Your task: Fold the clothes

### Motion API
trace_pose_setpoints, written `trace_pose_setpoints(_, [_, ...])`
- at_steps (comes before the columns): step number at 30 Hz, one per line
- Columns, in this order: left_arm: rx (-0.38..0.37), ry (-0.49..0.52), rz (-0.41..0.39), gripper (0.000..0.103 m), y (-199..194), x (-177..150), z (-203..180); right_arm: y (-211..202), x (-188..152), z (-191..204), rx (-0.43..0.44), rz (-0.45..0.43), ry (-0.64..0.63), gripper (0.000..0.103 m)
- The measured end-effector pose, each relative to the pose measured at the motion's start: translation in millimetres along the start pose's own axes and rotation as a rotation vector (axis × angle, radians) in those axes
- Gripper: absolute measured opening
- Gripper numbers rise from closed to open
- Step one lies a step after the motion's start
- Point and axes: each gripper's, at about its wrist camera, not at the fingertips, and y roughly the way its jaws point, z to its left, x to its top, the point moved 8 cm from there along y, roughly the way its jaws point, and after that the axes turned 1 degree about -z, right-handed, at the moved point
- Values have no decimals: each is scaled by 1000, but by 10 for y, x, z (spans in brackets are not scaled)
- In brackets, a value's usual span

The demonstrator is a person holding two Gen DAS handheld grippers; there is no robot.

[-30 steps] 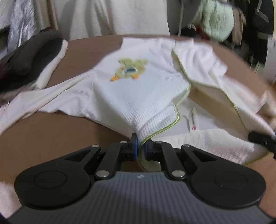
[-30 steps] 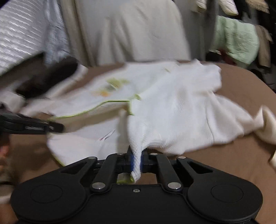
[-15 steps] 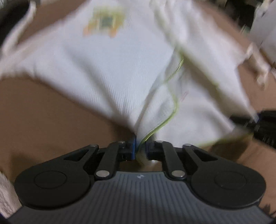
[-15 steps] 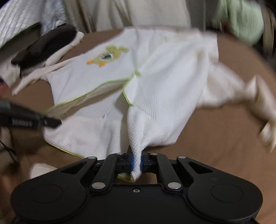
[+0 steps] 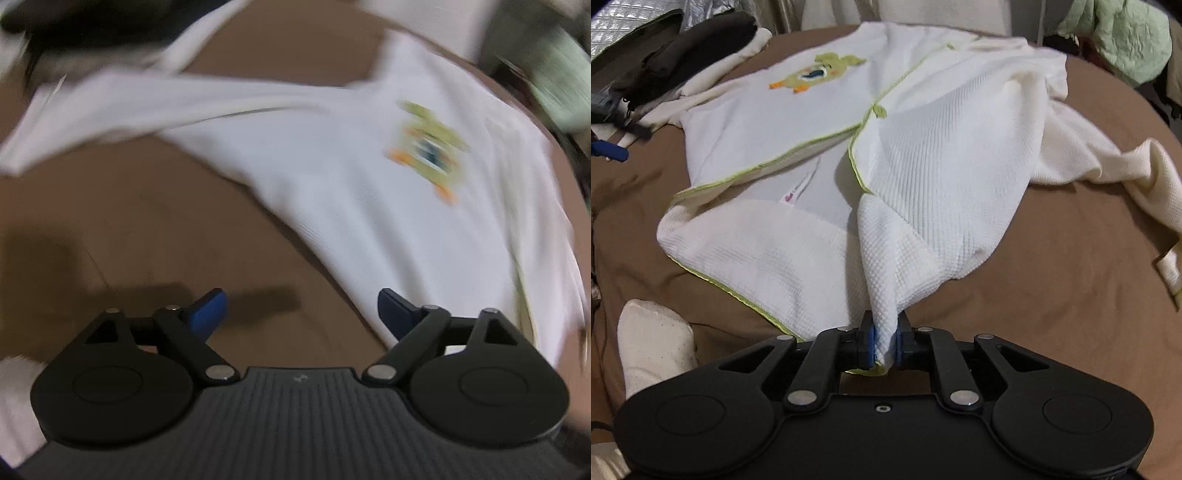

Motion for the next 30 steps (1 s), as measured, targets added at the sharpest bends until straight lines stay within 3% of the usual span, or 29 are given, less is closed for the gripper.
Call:
trace_pose_setpoints(3, [26,-137,100,91,435,196,159,56,16,34,-17,-8,7,14])
trace_pose_setpoints(4, [35,-168,108,96,524,252,183,51,15,47,-25,-11,0,14])
trace_pose_setpoints(5, [51,-178,71,103,574,329,184,44,13,55,-31,-15,-11,14])
trace_pose_setpoints(7, [109,-162,-15,103,641,443,166,36,25,46,-36,-20,-9,16])
trace_pose_setpoints(9, [171,-87,-84,103,676,444,71,29,60,10,-32,-34,30,24])
trace_pose_setpoints(10, [188,-45,-124,102,672,430,6,25,80,-12,-30,-45,56,34])
trace_pose_setpoints(11, [193,1,-178,91,656,420,-63,22,99,-29,-28,-56,77,46])
trace_pose_setpoints(12, [197,45,-225,78,635,414,-132,18,112,-35,-32,-72,86,51])
trace_pose_setpoints(14, [196,112,-302,6,509,460,-302,15,135,-45,-38,-100,99,54])
trace_pose_setpoints(16, [402,241,-419,4,304,517,-417,19,137,-30,-50,-119,84,52])
trace_pose_setpoints(18, [623,348,-578,0,45,532,-472,-2,141,0,-69,-130,40,29])
trace_pose_setpoints(19, [615,292,-549,0,22,568,-340,-15,145,17,-79,-129,12,13])
trace_pose_setpoints(23, [526,40,-399,0,26,629,253,-75,182,48,-62,-127,-6,12])
trace_pose_setpoints(26, [282,-180,-238,3,173,488,554,-9,160,17,-57,-109,22,15])
trace_pose_setpoints(27, [227,-211,-230,4,172,466,546,19,142,-4,-61,-105,36,16])
trace_pose_setpoints(28, [223,-190,-236,7,155,469,489,27,131,-15,-61,-111,52,17])
trace_pose_setpoints(30, [220,-141,-249,25,125,474,364,33,124,-41,-89,-121,64,29])
